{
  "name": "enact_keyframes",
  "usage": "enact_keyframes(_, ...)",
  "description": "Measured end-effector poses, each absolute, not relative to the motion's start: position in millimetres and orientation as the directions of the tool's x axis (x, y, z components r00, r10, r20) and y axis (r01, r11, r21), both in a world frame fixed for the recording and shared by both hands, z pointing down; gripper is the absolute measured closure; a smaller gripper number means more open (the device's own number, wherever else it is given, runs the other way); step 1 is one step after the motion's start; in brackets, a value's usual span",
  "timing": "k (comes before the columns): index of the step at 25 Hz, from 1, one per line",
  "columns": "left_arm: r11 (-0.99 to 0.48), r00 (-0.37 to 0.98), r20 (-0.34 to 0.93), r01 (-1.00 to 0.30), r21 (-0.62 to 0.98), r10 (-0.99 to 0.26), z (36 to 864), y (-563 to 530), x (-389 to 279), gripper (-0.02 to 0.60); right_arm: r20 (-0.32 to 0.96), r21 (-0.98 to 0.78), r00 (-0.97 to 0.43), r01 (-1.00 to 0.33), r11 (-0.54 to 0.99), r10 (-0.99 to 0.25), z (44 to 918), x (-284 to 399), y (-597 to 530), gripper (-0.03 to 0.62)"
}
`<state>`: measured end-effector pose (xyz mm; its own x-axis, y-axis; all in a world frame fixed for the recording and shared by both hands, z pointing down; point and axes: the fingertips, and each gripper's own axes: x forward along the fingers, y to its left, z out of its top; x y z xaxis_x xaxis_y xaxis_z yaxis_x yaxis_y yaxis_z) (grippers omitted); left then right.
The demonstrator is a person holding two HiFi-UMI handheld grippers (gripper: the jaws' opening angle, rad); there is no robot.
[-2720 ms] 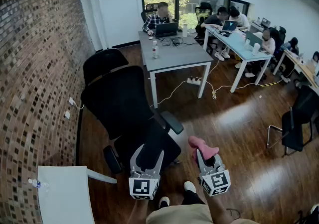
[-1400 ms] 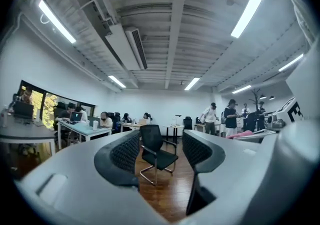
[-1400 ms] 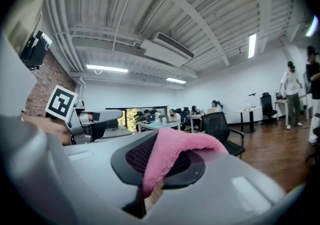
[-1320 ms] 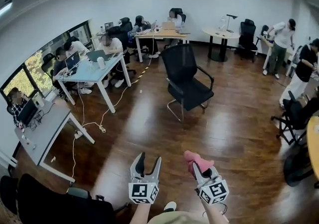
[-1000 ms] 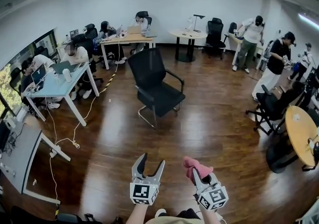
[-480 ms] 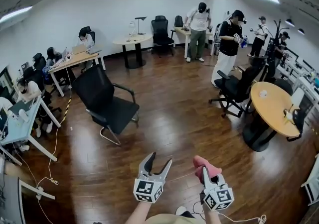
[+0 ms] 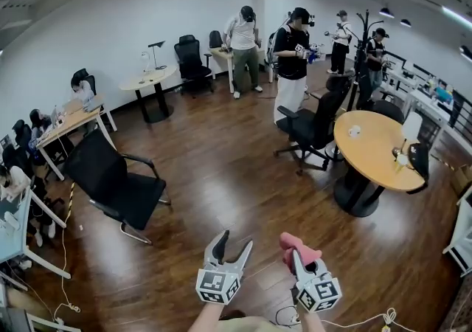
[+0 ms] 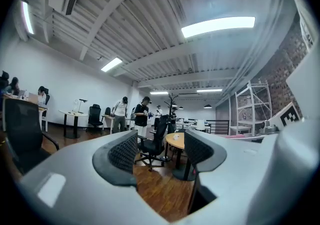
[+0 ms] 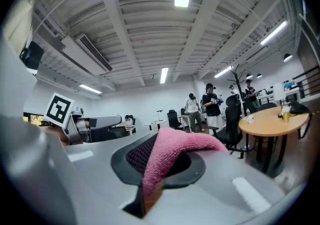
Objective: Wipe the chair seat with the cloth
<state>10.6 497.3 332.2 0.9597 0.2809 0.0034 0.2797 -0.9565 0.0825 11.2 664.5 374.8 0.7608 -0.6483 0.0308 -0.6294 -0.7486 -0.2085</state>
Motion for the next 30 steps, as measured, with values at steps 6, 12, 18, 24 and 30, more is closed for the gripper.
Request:
enact_keyframes(6,-0.936,0.939,0.026,0.340,0.091,0.343,343,509,70,0.308,0.101,-0.262,0.745,-0.620,-0.740,-0.660,398,50,654,0.577)
enact_keyframes(12,-0.915,0.923,-0.009,0.381,0.134,0.384,340,485,159,0.314,0.106,-0.250,0.771,-0.591,-0.767,-0.628,397,131,631,0.577)
enact_keyframes(18,-0.914,0.923,-0.071,0.384,0.133,0.378,316,447,241,0.314,0.070,-0.216,0.785,-0.590,-0.778,-0.615,369,213,607,0.577)
enact_keyframes(24,-0.931,0.940,-0.031,0.341,0.134,0.340,333,411,285,0.316,0.093,-0.220,0.767,-0.606,-0.764,-0.635,381,258,577,0.577)
enact_keyframes(30,-0.954,0.964,0.012,0.262,0.149,0.266,355,396,328,0.322,0.114,-0.245,0.697,-0.671,-0.700,-0.708,397,314,555,0.577)
